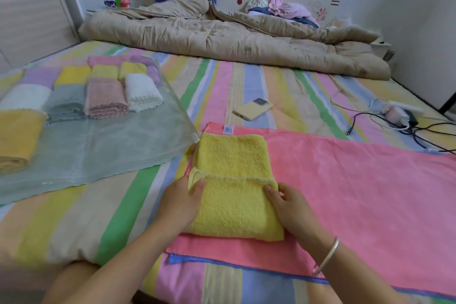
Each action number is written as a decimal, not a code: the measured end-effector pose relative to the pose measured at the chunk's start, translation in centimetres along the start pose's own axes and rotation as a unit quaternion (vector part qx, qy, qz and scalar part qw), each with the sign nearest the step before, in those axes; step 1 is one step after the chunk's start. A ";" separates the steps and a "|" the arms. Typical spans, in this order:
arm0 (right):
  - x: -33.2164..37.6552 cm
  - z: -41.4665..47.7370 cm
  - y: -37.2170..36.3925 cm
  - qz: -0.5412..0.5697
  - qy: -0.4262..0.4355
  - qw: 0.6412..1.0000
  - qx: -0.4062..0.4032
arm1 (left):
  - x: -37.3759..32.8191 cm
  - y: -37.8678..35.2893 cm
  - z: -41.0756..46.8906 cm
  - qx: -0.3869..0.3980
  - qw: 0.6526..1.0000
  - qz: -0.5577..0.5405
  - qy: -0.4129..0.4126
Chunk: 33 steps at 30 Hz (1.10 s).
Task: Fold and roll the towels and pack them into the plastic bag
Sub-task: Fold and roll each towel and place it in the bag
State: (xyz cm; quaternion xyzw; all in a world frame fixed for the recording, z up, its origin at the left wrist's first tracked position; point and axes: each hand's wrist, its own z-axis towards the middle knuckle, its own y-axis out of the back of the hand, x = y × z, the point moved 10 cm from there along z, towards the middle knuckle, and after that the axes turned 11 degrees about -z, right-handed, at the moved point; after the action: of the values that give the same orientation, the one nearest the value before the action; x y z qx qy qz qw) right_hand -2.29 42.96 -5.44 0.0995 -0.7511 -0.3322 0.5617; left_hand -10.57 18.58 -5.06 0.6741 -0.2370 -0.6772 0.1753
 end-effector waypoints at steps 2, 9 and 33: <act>0.0 0.3 -0.2 -0.002 0.001 1.000 0.002 | 0.0 0.0 0.1 -0.004 1.000 -0.024 -0.002; -1.2 1.2 -0.6 0.012 -0.043 0.999 0.026 | -7.9 2.8 -5.0 -0.079 0.919 0.045 -0.385; 5.5 5.3 3.7 -0.045 0.224 0.968 -0.100 | -4.2 -1.0 6.6 0.216 0.909 -0.349 0.074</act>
State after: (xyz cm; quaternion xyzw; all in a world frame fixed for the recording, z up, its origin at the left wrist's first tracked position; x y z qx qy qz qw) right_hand -8.20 44.88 0.33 0.1489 -0.5642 -0.3999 0.7068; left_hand -16.93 22.27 -2.31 0.7836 -0.1136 -0.5754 -0.2049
